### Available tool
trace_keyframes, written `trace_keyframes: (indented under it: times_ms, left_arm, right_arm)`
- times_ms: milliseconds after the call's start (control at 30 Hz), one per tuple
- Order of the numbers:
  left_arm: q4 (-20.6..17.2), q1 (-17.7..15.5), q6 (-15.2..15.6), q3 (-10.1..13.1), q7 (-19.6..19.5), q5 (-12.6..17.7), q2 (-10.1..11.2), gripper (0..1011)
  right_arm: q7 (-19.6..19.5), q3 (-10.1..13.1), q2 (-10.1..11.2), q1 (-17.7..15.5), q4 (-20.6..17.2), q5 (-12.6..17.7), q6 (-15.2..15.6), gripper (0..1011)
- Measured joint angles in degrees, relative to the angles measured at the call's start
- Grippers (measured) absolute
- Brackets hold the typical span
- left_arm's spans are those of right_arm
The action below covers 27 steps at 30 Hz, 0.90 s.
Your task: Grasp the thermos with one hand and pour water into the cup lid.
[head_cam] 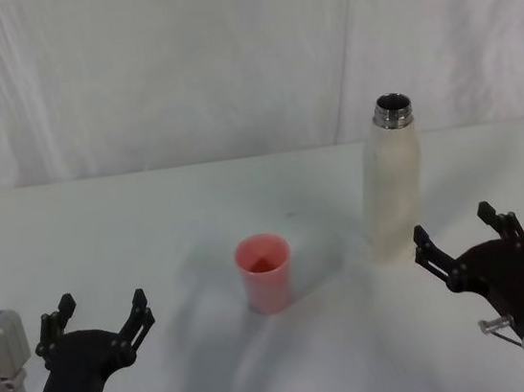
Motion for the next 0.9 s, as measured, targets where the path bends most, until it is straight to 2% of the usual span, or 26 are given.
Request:
trace_keyframes:
  times_ms: [367, 900]
  left_arm:
    - [0.00, 0.00, 0.00, 0.00, 0.00, 0.00, 0.00, 1001]
    - [0.00, 0.00, 0.00, 0.00, 0.00, 0.00, 0.00, 1001]
  right_arm:
    - [3.21, 0.44, -0.17, 5.57, 3.97, 0.06, 1.01, 1000]
    - [5.07, -0.93, -0.54, 13.36, 10.10, -0.80, 1.35, 1000]
